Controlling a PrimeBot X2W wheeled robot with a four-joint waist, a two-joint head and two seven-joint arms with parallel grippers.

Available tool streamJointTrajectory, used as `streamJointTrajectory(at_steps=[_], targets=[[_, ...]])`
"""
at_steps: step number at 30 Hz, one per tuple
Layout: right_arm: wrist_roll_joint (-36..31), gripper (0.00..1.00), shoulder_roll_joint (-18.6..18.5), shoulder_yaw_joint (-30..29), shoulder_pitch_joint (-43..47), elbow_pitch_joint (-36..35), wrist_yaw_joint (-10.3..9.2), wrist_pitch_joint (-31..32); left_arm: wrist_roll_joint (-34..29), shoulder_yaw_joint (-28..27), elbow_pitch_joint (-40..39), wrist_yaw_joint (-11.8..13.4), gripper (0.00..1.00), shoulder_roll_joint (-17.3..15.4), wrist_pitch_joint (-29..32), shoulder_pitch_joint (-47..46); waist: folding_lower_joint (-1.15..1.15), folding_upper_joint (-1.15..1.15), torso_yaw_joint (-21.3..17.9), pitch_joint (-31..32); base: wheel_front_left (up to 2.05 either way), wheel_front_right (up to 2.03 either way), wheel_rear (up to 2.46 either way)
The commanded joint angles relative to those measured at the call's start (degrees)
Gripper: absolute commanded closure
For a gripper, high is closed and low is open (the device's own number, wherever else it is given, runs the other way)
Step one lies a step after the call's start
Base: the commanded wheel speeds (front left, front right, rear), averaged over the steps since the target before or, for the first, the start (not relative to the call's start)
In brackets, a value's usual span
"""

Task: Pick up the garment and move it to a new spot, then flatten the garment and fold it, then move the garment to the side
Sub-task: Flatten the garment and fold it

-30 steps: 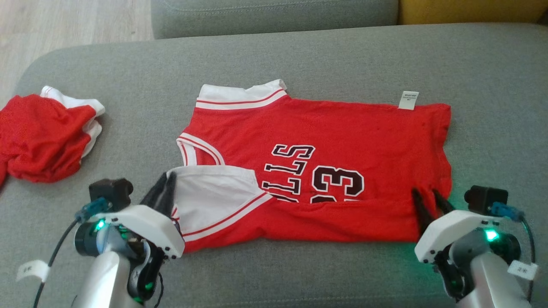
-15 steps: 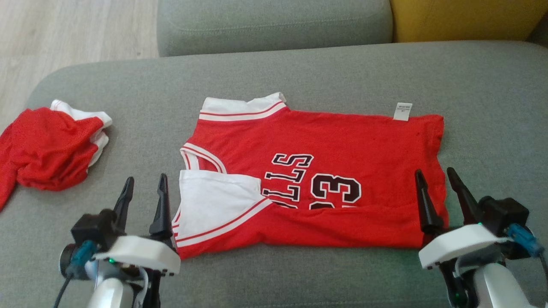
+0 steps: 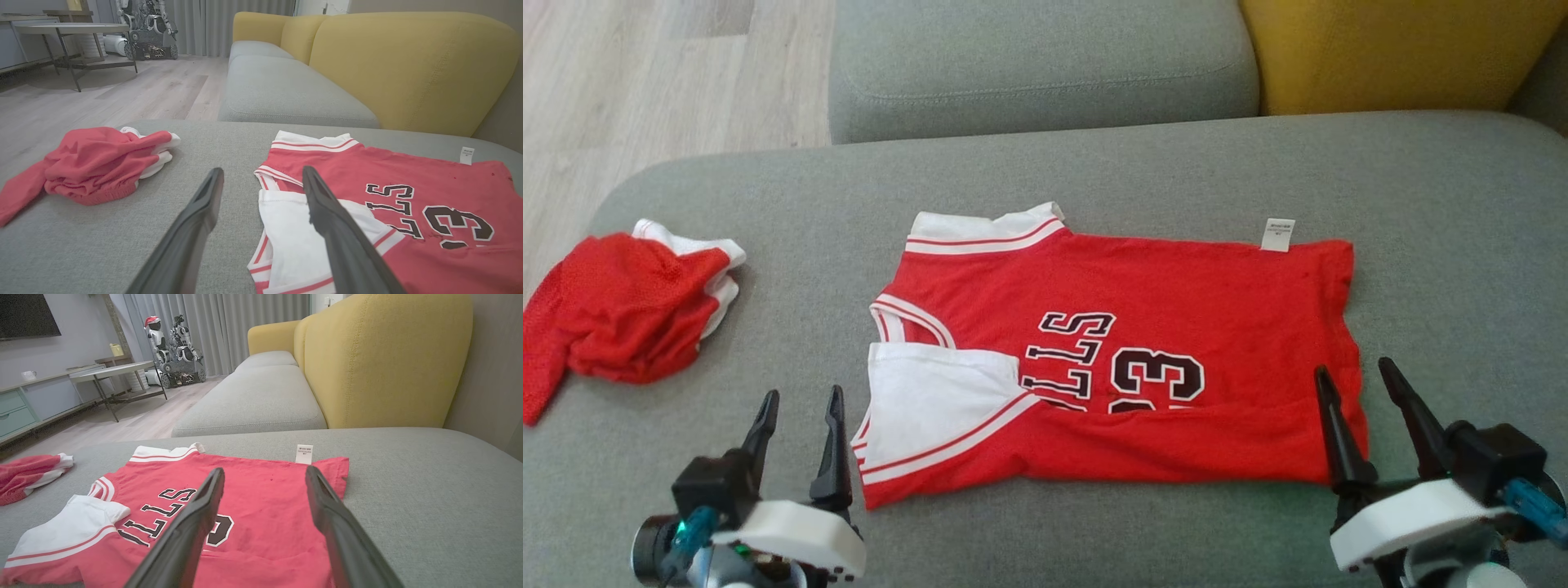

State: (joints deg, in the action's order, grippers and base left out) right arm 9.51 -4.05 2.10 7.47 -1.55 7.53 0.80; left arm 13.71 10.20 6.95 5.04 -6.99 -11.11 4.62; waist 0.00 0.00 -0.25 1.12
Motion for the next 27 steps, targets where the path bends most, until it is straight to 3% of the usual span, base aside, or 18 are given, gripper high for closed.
streamJointTrajectory(at_steps=[1, 17, 27], targets=[[-0.32, 0.00, -0.10, 1.00, -1.05, -2.99, -0.04, 0.44, -0.65, -1.78, -2.07, 0.30, 0.00, -1.05, 0.33, -1.79, 0.00, 0.00, -0.01, 0.15, 0.00, 0.00, 0.00], [-0.29, 0.00, 0.69, -0.06, -0.04, -3.25, -0.04, 2.12, -0.06, -0.19, -1.82, 0.41, 0.00, -1.07, 2.24, -1.98, 0.00, 0.00, 0.44, -0.03, 0.00, 0.00, 0.00], [-0.47, 0.00, 0.51, -1.87, -3.77, 10.25, -0.04, 3.69, 1.78, 2.15, 6.55, -1.86, 0.00, -0.36, 6.28, -5.08, 0.00, 0.00, 0.45, -2.84, 0.00, 0.00, 0.00]])
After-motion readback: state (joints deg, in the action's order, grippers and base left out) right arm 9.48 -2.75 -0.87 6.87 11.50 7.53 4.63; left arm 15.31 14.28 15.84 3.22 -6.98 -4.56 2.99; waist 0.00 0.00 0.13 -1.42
